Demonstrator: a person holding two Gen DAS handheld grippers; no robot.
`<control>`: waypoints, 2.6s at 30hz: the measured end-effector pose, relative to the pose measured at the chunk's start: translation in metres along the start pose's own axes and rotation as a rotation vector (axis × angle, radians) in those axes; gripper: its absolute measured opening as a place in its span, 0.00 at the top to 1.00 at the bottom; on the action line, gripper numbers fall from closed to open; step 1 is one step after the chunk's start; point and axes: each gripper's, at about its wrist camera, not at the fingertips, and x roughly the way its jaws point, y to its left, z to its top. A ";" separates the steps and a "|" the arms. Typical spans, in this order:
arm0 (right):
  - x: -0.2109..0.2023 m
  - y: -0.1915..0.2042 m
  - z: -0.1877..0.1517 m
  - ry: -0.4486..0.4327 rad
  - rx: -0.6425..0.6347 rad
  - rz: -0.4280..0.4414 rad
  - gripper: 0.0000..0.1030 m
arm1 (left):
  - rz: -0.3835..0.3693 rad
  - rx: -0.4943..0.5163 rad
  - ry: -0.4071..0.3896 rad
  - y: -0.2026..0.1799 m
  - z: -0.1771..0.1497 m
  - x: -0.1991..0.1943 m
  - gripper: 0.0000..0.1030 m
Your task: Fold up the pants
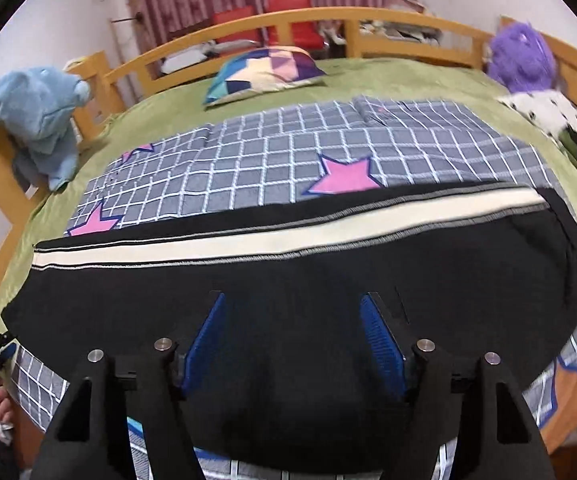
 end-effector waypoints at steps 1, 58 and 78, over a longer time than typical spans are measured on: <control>-0.006 -0.003 -0.003 -0.002 0.023 -0.005 0.39 | -0.018 -0.012 0.001 0.002 0.007 0.008 0.34; -0.049 -0.102 -0.091 0.007 0.013 0.019 0.53 | -0.162 0.606 0.166 -0.391 -0.167 -0.043 0.25; 0.051 0.009 -0.044 0.098 -0.283 0.113 0.86 | -0.079 0.597 0.104 -0.318 -0.119 -0.051 0.25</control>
